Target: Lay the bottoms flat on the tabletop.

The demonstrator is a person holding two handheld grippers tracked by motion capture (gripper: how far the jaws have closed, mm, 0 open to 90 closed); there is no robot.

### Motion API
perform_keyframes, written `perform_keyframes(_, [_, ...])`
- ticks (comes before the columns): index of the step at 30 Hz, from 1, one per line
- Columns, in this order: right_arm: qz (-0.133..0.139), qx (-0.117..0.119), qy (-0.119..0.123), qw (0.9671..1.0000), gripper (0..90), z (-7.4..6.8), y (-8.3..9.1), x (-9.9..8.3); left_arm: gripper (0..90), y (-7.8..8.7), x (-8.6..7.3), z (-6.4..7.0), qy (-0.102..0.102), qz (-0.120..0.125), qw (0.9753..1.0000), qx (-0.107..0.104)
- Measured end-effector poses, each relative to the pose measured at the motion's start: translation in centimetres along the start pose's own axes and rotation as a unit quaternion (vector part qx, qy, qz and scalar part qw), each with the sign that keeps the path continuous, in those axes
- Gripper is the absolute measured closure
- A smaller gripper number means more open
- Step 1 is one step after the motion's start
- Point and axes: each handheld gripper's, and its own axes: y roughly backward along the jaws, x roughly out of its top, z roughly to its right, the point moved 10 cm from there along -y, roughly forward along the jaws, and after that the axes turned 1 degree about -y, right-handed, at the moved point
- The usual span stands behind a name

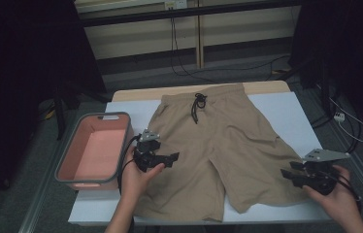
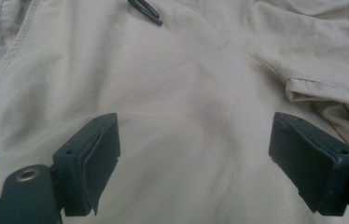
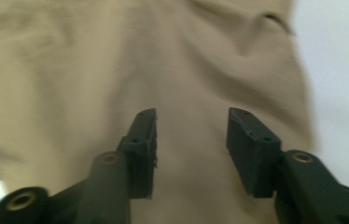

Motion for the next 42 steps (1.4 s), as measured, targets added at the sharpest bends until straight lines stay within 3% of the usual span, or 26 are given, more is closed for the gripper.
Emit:
perform_keyframes(8, [0.001, 0.054, 0.052, 0.9972, 48.7, -5.5, -1.8, 2.2, 16.5, -0.1, 0.0, 0.2, 0.000, 0.001, 1.0000, -0.001])
perform_keyframes(10, [-0.011, 0.066, 0.067, 0.9955, 52.4, -7.0, -2.3, 2.5, 16.4, -0.1, -0.1, 0.2, -0.002, -0.002, 1.0000, -0.001])
perform_keyframes(13, [-0.005, 0.085, 0.081, 0.9930, 61.3, -8.9, -2.7, 3.2, 16.5, -0.1, -0.1, 0.2, -0.003, -0.004, 1.0000, -0.003])
perform_keyframes(15, [-0.001, 0.106, 0.094, 0.9899, 66.9, -10.5, -2.7, 3.6, 16.4, -0.2, -0.1, 0.3, -0.003, -0.004, 1.0000, -0.003])
perform_keyframes(18, [0.003, 0.130, 0.100, 0.9864, 67.2, -12.6, -2.7, 4.0, 16.4, -0.2, -0.1, 0.2, -0.002, -0.002, 1.0000, 0.000])
perform_keyframes(21, [-0.004, 0.146, 0.109, 0.9833, 62.1, -14.2, -3.0, 3.9, 16.4, -0.1, 0.0, 0.2, -0.002, -0.001, 1.0000, 0.002])
perform_keyframes(24, [-0.016, 0.159, 0.133, 0.9781, 58.0, -16.0, -3.7, 3.4, 16.4, -0.1, 0.0, 0.2, -0.002, -0.001, 1.0000, 0.001])
perform_keyframes(26, [-0.034, 0.156, 0.151, 0.9756, 60.1, -16.6, -4.6, 2.8, 16.4, -0.1, 0.0, 0.2, -0.001, -0.001, 1.0000, 0.002])
perform_keyframes(28, [-0.052, 0.140, 0.159, 0.9760, 66.2, -16.4, -5.4, 2.3, 16.5, -0.1, 0.0, 0.2, -0.001, -0.001, 1.0000, 0.002])
perform_keyframes(30, [-0.060, 0.149, 0.157, 0.9743, 81.0, -16.6, -5.9, 2.1, 16.5, -0.1, 0.0, 0.1, -0.002, 0.000, 1.0000, 0.004])
perform_keyframes(32, [-0.063, 0.158, 0.157, 0.9729, 89.9, -16.8, -6.1, 2.0, 16.5, -0.1, -0.1, 0.1, -0.001, -0.003, 1.0000, 0.003])
perform_keyframes(37, [-0.063, 0.182, 0.115, 0.9745, 90.0, -16.9, -7.2, 2.7, 16.5, -0.2, -0.1, 0.2, -0.003, -0.004, 1.0000, 0.000])
perform_keyframes(39, [-0.066, 0.201, 0.097, 0.9726, 90.0, -17.4, -7.3, 2.9, 16.5, -0.2, -0.1, 0.2, -0.004, -0.004, 1.0000, 0.001])
perform_keyframes(40, [-0.068, 0.214, 0.096, 0.9699, 90.0, -18.0, -7.3, 2.9, 16.5, -0.2, -0.1, 0.2, -0.004, -0.004, 1.0000, 0.000])
perform_keyframes(42, [-0.078, 0.222, 0.111, 0.9656, 90.0, -18.9, -7.0, 2.5, 16.5, -0.1, -0.1, 0.0, -0.001, -0.002, 1.0000, 0.003])
